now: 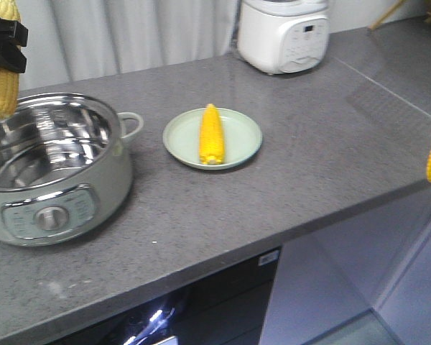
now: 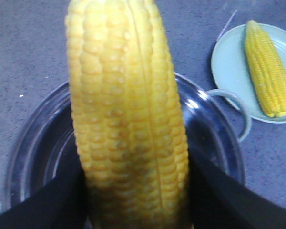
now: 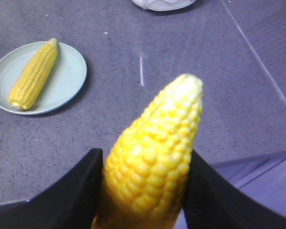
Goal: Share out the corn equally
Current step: 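Drive the base to the other counter with the two empty plates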
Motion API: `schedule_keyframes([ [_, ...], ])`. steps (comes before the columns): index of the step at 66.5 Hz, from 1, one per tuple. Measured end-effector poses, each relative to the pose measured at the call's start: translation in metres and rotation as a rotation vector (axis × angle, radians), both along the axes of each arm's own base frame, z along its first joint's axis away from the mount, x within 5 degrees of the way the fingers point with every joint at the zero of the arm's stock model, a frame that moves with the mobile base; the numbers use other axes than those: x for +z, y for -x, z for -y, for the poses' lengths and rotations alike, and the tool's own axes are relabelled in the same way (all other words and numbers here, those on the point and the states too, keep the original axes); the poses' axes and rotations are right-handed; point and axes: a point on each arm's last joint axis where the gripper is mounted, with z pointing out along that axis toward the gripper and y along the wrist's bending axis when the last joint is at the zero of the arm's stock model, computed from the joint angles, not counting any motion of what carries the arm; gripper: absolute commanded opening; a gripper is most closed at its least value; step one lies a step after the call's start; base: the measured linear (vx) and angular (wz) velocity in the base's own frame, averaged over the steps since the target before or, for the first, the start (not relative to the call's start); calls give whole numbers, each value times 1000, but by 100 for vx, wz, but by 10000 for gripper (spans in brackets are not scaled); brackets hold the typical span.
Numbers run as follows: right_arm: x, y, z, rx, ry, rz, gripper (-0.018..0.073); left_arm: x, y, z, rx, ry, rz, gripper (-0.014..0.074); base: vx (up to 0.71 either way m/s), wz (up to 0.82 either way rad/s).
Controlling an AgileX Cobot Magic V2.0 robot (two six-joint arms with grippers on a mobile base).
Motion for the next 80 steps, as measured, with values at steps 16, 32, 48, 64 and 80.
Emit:
schedule_keyframes([
  [16, 0, 0, 0, 0, 0, 0, 133, 0, 0, 0, 0, 0, 0, 38, -5, -41],
  [32, 0, 0, 0, 0, 0, 0, 133, 0, 0, 0, 0, 0, 0, 38, -4, -36],
  [48, 0, 0, 0, 0, 0, 0, 133, 0, 0, 0, 0, 0, 0, 38, -1, -36],
  [64, 0, 0, 0, 0, 0, 0, 133, 0, 0, 0, 0, 0, 0, 38, 2, -40],
  [80, 0, 0, 0, 0, 0, 0, 133, 0, 0, 0, 0, 0, 0, 38, 6, -41],
])
